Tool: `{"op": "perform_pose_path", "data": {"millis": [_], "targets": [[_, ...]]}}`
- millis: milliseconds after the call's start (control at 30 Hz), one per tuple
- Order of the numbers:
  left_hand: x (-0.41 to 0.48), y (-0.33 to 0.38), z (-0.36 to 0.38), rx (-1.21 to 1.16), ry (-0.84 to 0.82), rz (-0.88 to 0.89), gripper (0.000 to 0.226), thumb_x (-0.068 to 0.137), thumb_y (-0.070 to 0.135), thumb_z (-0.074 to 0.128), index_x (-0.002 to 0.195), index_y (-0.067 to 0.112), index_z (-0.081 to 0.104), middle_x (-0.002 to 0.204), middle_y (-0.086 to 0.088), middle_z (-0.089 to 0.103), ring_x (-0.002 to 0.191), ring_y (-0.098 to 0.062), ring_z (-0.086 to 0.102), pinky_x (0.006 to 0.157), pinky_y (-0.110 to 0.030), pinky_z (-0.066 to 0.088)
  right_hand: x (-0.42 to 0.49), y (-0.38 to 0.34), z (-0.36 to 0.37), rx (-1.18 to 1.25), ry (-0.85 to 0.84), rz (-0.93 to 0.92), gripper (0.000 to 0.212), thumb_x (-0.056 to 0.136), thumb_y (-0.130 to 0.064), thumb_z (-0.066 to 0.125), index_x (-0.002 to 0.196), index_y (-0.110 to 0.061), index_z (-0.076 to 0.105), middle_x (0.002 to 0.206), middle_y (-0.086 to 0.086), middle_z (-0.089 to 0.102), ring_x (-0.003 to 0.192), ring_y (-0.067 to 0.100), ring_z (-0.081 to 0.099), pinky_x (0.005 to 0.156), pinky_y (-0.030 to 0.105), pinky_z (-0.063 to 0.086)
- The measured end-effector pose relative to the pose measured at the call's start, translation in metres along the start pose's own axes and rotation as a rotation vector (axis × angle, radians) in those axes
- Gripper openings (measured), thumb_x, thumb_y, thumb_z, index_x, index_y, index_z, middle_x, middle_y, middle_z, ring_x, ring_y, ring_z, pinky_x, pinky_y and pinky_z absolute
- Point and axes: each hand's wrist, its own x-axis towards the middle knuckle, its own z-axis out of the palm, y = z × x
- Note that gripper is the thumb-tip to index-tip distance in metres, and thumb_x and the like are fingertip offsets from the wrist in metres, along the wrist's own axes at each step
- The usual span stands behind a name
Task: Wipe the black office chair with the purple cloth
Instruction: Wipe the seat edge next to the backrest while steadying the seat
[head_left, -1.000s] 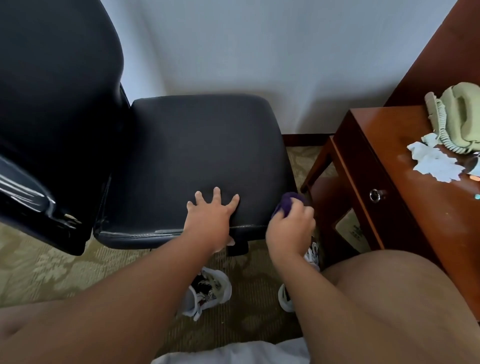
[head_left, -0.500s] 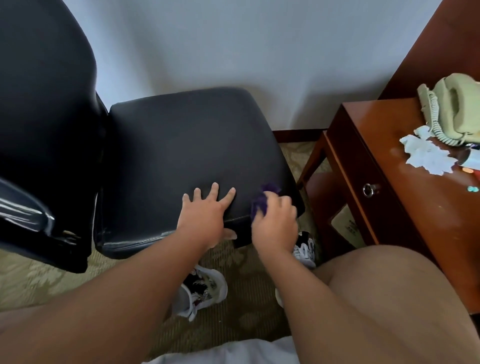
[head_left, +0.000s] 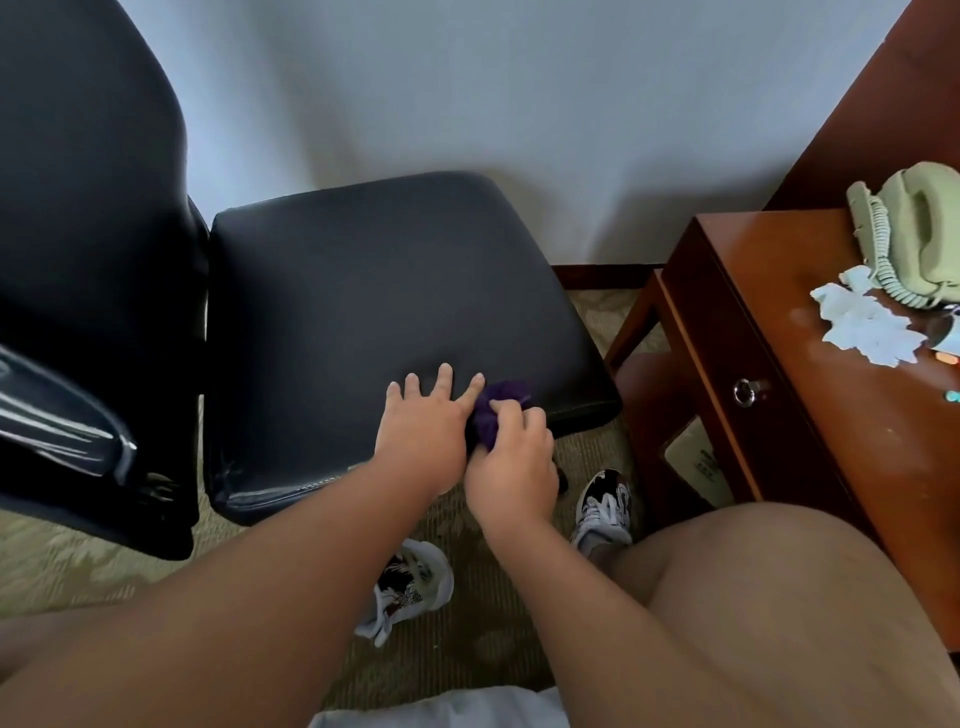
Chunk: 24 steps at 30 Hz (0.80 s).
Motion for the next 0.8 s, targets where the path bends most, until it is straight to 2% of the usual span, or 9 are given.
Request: {"op": "perform_pose_path", "data": {"millis": [100, 167, 367, 500, 600, 667, 800], "targets": [[-0.001, -0.003, 0.002, -0.052, -0.007, 0.005, 0.089, 0.098, 0.059, 0.048, 0.161, 0.036, -0.01, 0.171, -0.009, 0.0, 0.153, -0.045, 0.014, 0.123, -0.057, 0.017, 0.015, 0.008, -0.006, 0.119, 0.025, 0.111, 0.035, 0.088, -0.024, 0.063, 0.121, -0.031, 0.053, 0.118, -0.003, 0.047, 0.107, 0.02, 0.052, 0.08, 0.042, 0.053], [-0.002, -0.003, 0.002, -0.081, -0.026, 0.002, 0.098, 0.092, 0.07, 0.051, 0.161, 0.037, -0.01, 0.171, -0.008, -0.002, 0.153, -0.044, 0.011, 0.123, -0.058, 0.015, 0.027, 0.018, -0.012, 0.233, 0.1, 0.224, 0.033, 0.088, -0.025, 0.065, 0.118, -0.032, 0.053, 0.118, -0.001, 0.049, 0.105, 0.024, 0.057, 0.08, 0.044, 0.054], [-0.001, 0.0, 0.001, -0.09, -0.035, -0.011, 0.102, 0.091, 0.071, 0.052, 0.161, 0.035, -0.013, 0.171, -0.009, -0.006, 0.154, -0.046, 0.007, 0.124, -0.057, 0.012, 0.047, 0.037, -0.023, 0.472, 0.202, 0.469, 0.038, 0.093, -0.022, 0.065, 0.127, -0.026, 0.048, 0.129, 0.003, 0.048, 0.105, 0.023, 0.059, 0.079, 0.039, 0.055], [0.002, 0.004, 0.001, -0.058, -0.028, -0.021, 0.098, 0.095, 0.067, 0.05, 0.161, 0.033, -0.013, 0.171, -0.011, -0.004, 0.153, -0.048, 0.009, 0.125, -0.056, 0.013, 0.028, 0.019, -0.008, 0.556, 0.21, 0.471, 0.043, 0.092, -0.017, 0.064, 0.129, -0.026, 0.045, 0.129, 0.007, 0.047, 0.102, 0.023, 0.058, 0.082, 0.042, 0.057], [0.002, 0.004, 0.004, -0.046, -0.004, -0.025, 0.089, 0.1, 0.057, 0.048, 0.161, 0.033, -0.013, 0.171, -0.011, -0.003, 0.153, -0.048, 0.01, 0.125, -0.055, 0.014, 0.016, 0.006, -0.003, 0.589, 0.156, 0.439, 0.049, 0.088, -0.019, 0.068, 0.13, -0.025, 0.043, 0.124, 0.002, 0.043, 0.097, 0.018, 0.052, 0.075, 0.034, 0.048], [0.001, 0.003, 0.007, -0.053, 0.01, -0.025, 0.087, 0.101, 0.053, 0.048, 0.16, 0.035, -0.013, 0.171, -0.01, -0.003, 0.153, -0.047, 0.01, 0.124, -0.055, 0.013, 0.016, 0.003, -0.004, 0.594, 0.12, 0.445, 0.054, 0.084, -0.022, 0.072, 0.129, -0.026, 0.043, 0.121, -0.002, 0.039, 0.095, 0.017, 0.049, 0.075, 0.033, 0.045], [-0.001, 0.0, 0.006, -0.085, 0.0, -0.008, 0.095, 0.094, 0.069, 0.048, 0.161, 0.036, -0.012, 0.171, -0.008, -0.004, 0.154, -0.045, 0.008, 0.124, -0.057, 0.013, 0.032, 0.016, -0.012, 0.577, 0.156, 0.448, 0.054, 0.08, -0.024, 0.073, 0.126, -0.028, 0.045, 0.12, -0.002, 0.042, 0.099, 0.022, 0.055, 0.085, 0.046, 0.053]]}}
